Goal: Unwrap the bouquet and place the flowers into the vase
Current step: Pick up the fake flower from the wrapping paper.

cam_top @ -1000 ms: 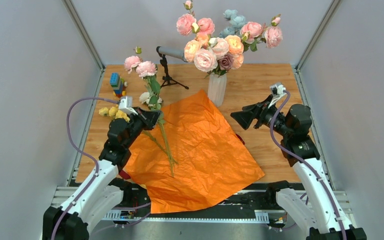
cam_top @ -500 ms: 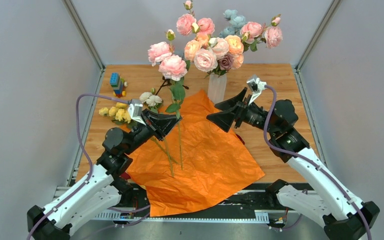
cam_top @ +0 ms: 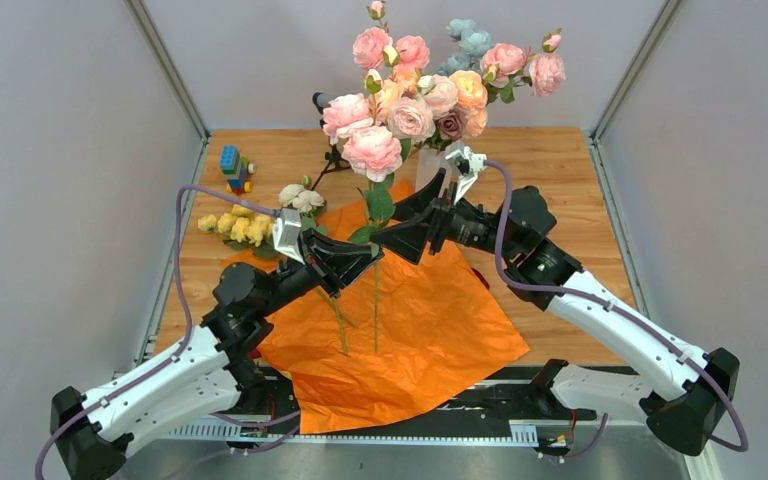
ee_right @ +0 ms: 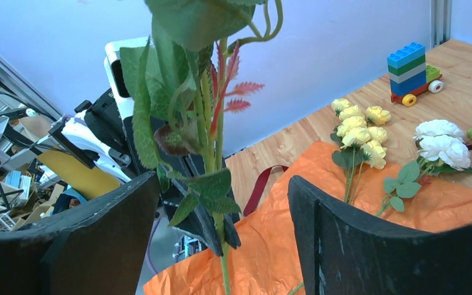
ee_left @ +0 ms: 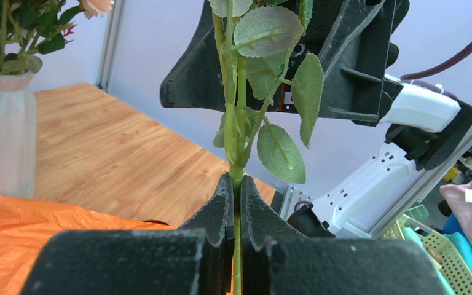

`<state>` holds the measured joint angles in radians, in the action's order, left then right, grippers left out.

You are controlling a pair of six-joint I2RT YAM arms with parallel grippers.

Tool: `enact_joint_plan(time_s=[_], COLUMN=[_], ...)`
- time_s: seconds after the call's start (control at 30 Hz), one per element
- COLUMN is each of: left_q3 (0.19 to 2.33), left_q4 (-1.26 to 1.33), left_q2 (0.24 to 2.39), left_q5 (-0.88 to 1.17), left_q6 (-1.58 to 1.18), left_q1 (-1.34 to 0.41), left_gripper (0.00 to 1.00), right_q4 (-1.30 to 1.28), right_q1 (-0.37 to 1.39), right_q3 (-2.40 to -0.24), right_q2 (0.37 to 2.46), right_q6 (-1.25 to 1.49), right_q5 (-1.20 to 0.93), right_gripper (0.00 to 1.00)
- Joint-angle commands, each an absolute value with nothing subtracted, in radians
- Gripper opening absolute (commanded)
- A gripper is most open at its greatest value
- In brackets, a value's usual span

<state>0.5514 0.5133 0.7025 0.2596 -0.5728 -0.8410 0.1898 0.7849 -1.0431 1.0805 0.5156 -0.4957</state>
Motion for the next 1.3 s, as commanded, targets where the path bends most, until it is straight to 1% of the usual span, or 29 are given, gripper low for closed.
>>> enact_joint_plan(time_s=[0.0, 0.1, 0.17, 0.2, 0.3, 0.33, 0.37, 0.4, 0.43, 0.53, 0.57, 0.6, 0.63, 0.67, 0.7, 0.73, 0.8, 0.83, 0.9, 1.0, 1.1, 1.2, 1.27], left_q3=[0.578, 0.579, 0.581, 0.583, 0.583, 0.584, 0.585, 0.587, 0.591, 0.595, 0.596, 0.598, 0.608, 0.625, 0.650, 0.674, 0.719, 0.737, 0.769, 0.817, 0.869, 0.933, 0.964], left_q4=[0.598, 0.606, 0.610, 0.609, 0.604, 0.599, 0.583, 0.565, 0.550, 0.522, 0.512, 0.490, 0.453, 0.394, 0.329, 0.240, 0.131, 0.083, 0.012, -0.112, -0.213, -0.331, -0.372], left_q2=[0.728, 0.744, 0.752, 0.755, 0.760, 0.760, 0.761, 0.762, 0.764, 0.767, 0.767, 0.767, 0.769, 0.773, 0.779, 0.785, 0.798, 0.802, 0.806, 0.818, 0.832, 0.866, 0.887], left_q5=[0.252, 0.257, 0.260, 0.261, 0.259, 0.255, 0.245, 0.237, 0.231, 0.216, 0.204, 0.188, 0.169, 0.154, 0.135, 0.117, 0.090, 0.088, 0.116, 0.213, 0.272, 0.298, 0.298], left_q6=[-0.561, -0.560, -0.557, -0.556, -0.560, -0.559, -0.556, -0.551, -0.544, -0.541, -0.543, -0.537, -0.521, -0.495, -0.459, -0.434, -0.395, -0.383, -0.371, -0.365, -0.325, -0.264, -0.241], left_q1=[-0.857, -0.861, -0.862, -0.862, -0.862, -0.862, -0.862, -0.862, -0.862, -0.862, -0.862, -0.862, -0.862, -0.862, -0.862, -0.860, -0.850, -0.835, -0.770, -0.624, -0.516, -0.407, -0.328], left_gripper=[0.00, 0.00, 0.00, 0.00, 0.00, 0.00, 0.00, 0.00, 0.00, 0.00, 0.02, 0.11, 0.24, 0.40, 0.61, 0.74, 0.91, 0.96, 1.00, 1.00, 1.00, 1.00, 1.00], right_q4=[0.244, 0.244, 0.242, 0.242, 0.242, 0.241, 0.239, 0.235, 0.229, 0.207, 0.199, 0.187, 0.170, 0.143, 0.113, 0.075, -0.042, -0.085, -0.155, -0.222, -0.245, -0.250, -0.254], right_q1=[0.808, 0.814, 0.816, 0.816, 0.816, 0.816, 0.816, 0.816, 0.817, 0.816, 0.816, 0.816, 0.817, 0.816, 0.816, 0.817, 0.817, 0.817, 0.816, 0.815, 0.796, 0.703, 0.574], right_q3=[-1.098, -1.103, -1.104, -1.104, -1.104, -1.103, -1.104, -1.104, -1.104, -1.104, -1.105, -1.106, -1.112, -1.118, -1.128, -1.141, -1.169, -1.181, -1.196, -1.204, -1.212, -1.229, -1.241], right_q2=[1.104, 1.116, 1.122, 1.124, 1.124, 1.122, 1.121, 1.119, 1.118, 1.108, 1.102, 1.095, 1.082, 1.070, 1.058, 1.044, 1.011, 0.993, 0.955, 0.902, 0.875, 0.881, 0.893], right_q6=[0.525, 0.523, 0.522, 0.522, 0.520, 0.518, 0.513, 0.508, 0.504, 0.477, 0.466, 0.449, 0.428, 0.404, 0.372, 0.339, 0.247, 0.212, 0.147, 0.077, 0.020, -0.023, 0.020], right_q5=[-0.485, -0.480, -0.480, -0.480, -0.478, -0.477, -0.474, -0.472, -0.469, -0.461, -0.458, -0.455, -0.445, -0.430, -0.409, -0.385, -0.301, -0.249, -0.125, 0.149, 0.309, 0.340, 0.252], right_gripper=[0.76, 0.71, 0.64, 0.59, 0.35, 0.20, 0.11, 0.04, 0.00, 0.00, 0.00, 0.00, 0.00, 0.00, 0.00, 0.00, 0.00, 0.00, 0.00, 0.00, 0.00, 0.00, 0.00])
